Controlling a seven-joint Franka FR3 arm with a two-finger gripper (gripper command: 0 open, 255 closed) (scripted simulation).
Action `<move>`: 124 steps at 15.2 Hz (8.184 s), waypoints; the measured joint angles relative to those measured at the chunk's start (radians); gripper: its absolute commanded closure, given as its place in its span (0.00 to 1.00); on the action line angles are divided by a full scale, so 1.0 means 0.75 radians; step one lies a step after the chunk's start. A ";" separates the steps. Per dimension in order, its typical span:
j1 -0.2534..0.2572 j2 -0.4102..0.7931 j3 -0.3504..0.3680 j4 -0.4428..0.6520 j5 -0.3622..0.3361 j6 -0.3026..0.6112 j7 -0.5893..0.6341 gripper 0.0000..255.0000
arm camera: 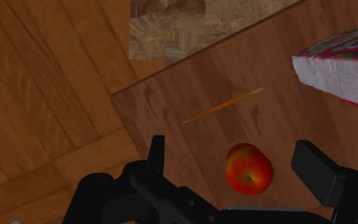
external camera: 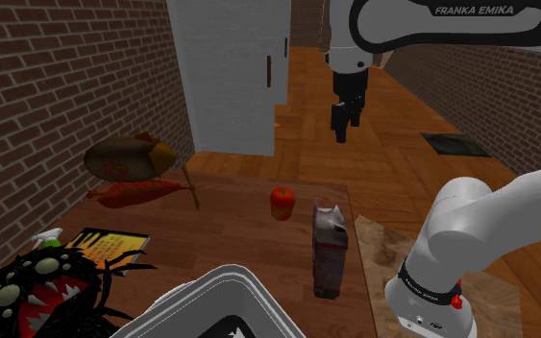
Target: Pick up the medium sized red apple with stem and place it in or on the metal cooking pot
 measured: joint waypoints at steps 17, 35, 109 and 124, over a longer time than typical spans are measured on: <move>0.191 0.450 -0.189 -0.179 0.211 0.742 -0.442 0.00; 0.305 0.776 -0.226 -0.205 0.428 1.112 -0.712 0.00; 0.497 0.489 0.203 0.309 0.456 0.426 0.021 1.00; 0.646 0.776 0.564 0.656 0.409 0.453 0.551 1.00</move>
